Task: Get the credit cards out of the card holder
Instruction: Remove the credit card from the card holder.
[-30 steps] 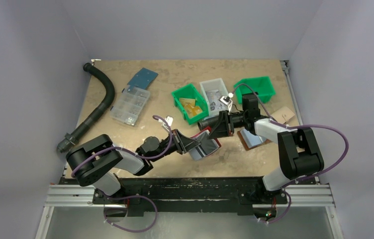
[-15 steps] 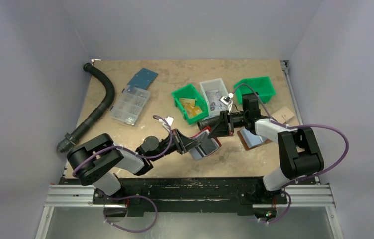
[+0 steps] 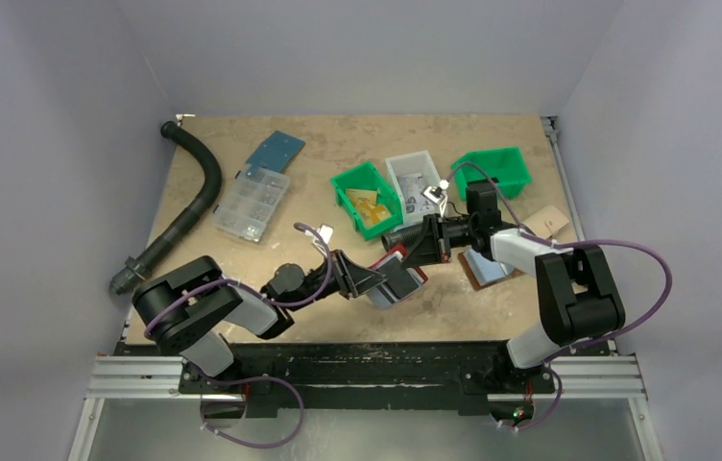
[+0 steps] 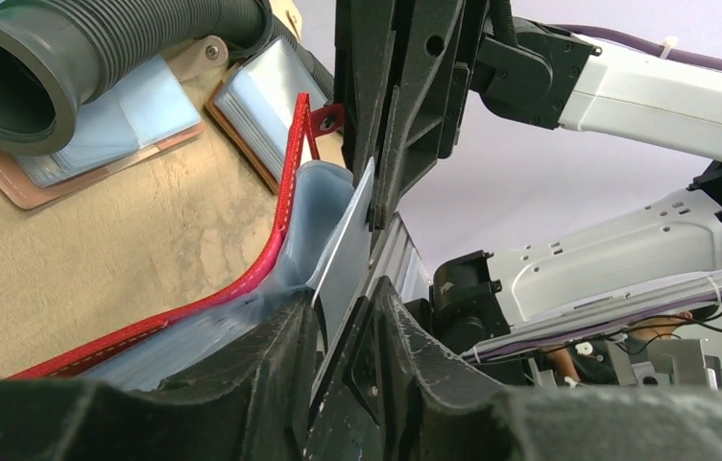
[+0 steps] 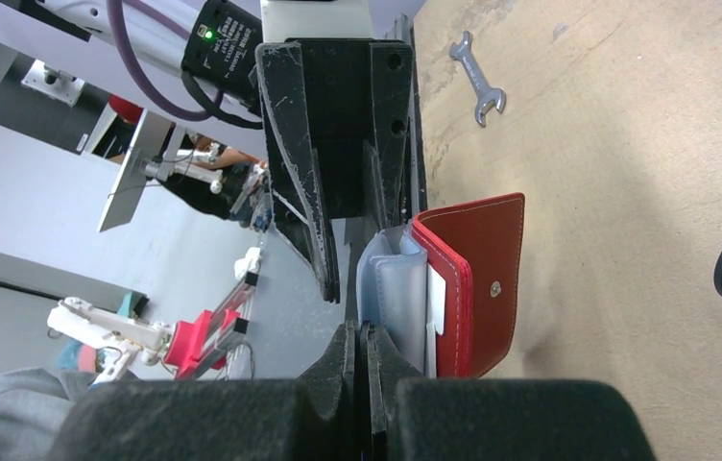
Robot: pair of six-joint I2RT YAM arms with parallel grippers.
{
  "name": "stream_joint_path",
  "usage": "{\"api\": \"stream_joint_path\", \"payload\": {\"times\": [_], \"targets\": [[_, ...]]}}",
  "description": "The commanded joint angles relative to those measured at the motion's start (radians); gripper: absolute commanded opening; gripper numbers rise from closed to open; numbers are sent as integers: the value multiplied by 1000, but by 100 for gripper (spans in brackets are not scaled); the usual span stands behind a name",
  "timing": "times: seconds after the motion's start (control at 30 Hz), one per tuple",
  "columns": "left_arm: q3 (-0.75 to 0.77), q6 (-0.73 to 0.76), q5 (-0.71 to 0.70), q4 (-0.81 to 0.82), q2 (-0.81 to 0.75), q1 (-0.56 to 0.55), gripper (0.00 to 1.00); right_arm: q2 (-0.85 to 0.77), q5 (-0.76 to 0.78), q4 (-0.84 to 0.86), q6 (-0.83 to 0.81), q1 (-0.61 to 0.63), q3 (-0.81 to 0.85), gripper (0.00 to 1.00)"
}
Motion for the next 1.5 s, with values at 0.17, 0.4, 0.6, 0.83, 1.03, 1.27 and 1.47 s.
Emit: {"api": "stream_joint_path", "payload": {"times": [0.17, 0.4, 0.6, 0.83, 1.03, 1.27, 1.47], "targets": [[-16, -31, 51, 210, 59, 20, 14, 7, -38, 23, 22, 3, 20, 0], [-20, -54, 71, 266, 97, 29, 12, 13, -27, 23, 22, 2, 21, 0], [-21, -53, 78, 269, 99, 32, 6, 20, -14, 21, 21, 0, 20, 0], [-29, -52, 95, 273, 106, 37, 8, 27, 11, -27, -22, -6, 32, 0], [-23, -57, 114, 295, 122, 38, 21, 32, 73, -224, -191, -6, 79, 0], [-19, -63, 126, 313, 139, 38, 21, 32, 74, -225, -190, -6, 79, 0], [-16, -73, 137, 341, 161, 38, 21, 34, 85, -228, -188, -6, 81, 0]]}}
